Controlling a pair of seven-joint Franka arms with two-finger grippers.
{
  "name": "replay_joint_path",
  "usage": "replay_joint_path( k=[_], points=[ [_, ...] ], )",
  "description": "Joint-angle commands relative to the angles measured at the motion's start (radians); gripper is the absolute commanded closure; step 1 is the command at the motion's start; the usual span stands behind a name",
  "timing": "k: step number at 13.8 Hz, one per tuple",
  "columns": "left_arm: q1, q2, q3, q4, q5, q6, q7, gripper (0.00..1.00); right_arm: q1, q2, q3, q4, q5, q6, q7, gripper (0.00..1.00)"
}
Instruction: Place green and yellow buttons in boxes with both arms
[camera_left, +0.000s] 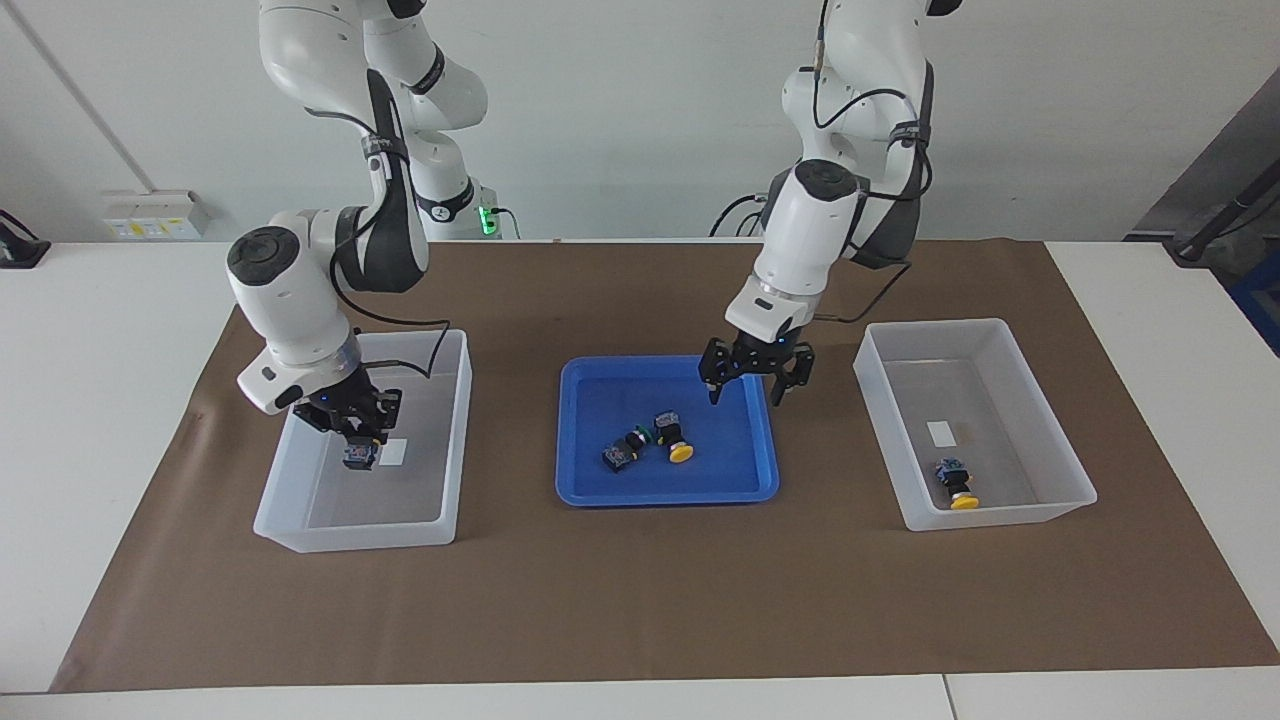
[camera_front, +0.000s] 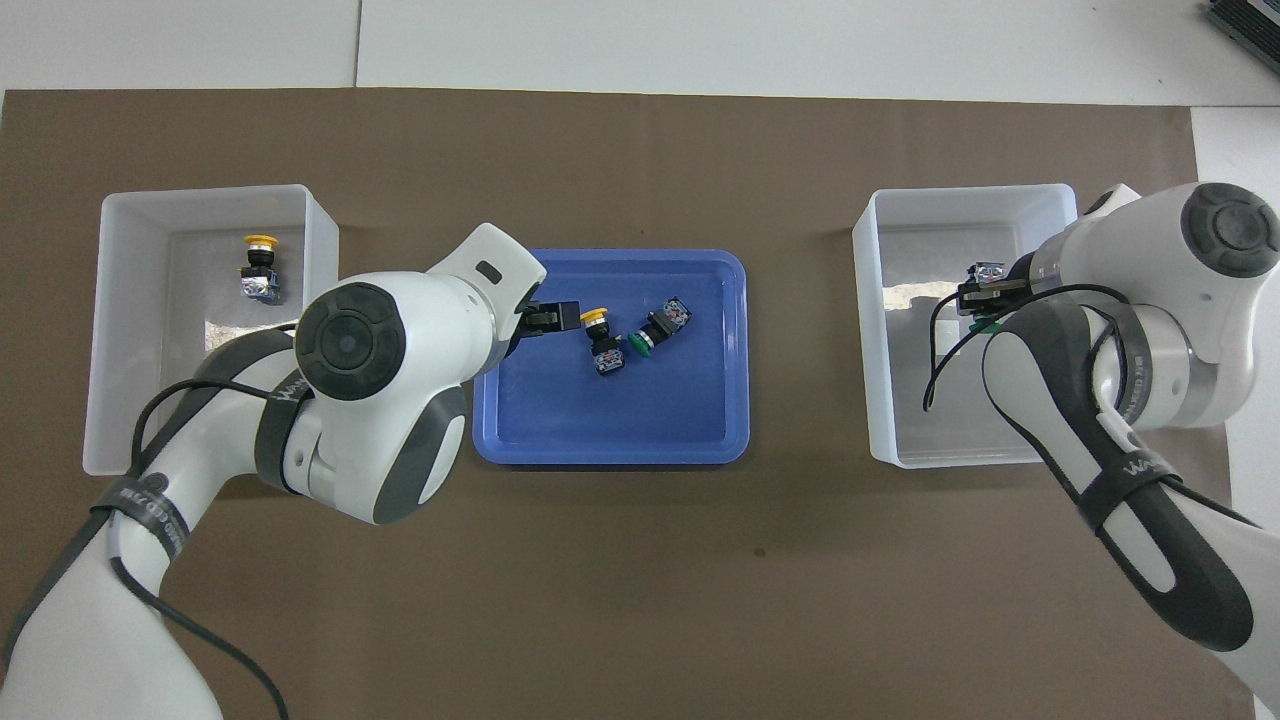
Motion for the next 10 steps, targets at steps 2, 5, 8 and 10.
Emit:
replay_joint_path(
  k=[2, 5, 8, 10],
  points=[
    [-0.076, 0.111, 0.018, 0.008, 0.0, 0.104, -0.075, 0.0, -0.024, 0.043, 0.014, -0.02, 0.001, 0.114, -0.026, 1.0],
    [-0.082, 0.157, 0.018, 0.002, 0.0, 0.172, -0.105, 0.0, -0.022, 0.077, 0.014, -0.012, 0.001, 0.156, -0.019, 0.27],
    [-0.087, 0.159, 0.015, -0.029, 0.0, 0.215, -0.139, 0.09, -0.026, 0.035, 0.014, -0.001, 0.001, 0.112, -0.017, 0.0],
    [-0.093, 0.159, 0.015, -0.058, -0.001, 0.272, -0.206, 0.55, -0.015, -0.028, 0.018, 0.026, 0.002, 0.027, -0.006, 0.0]
  ],
)
